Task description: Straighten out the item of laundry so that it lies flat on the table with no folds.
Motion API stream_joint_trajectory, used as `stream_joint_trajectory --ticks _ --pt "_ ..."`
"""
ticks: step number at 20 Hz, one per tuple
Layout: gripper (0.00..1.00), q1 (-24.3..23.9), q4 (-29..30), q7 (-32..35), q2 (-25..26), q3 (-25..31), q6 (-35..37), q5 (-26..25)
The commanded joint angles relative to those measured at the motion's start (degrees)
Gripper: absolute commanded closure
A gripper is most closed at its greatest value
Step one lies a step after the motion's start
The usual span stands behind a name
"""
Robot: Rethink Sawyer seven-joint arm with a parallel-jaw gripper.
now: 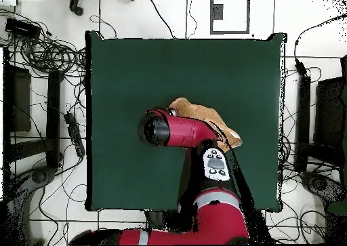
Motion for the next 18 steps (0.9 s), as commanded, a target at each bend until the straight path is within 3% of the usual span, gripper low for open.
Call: stream_joint_trajectory --ticks 1,14,15,18 --pt "0.00 2.3 1.7 11.2 5.3 1.0 -0.6 0.8" --pt "0.00 3.5 -0.8 10.3 6.9 -0.2 -0.4 0.7" --pt "1.00 3.6 -1.0 10.2 6.8 -0.3 -0.2 0.7" --pt "1.00 3.4 -1.1 9.6 7.1 -0.2 -0.4 0.4"
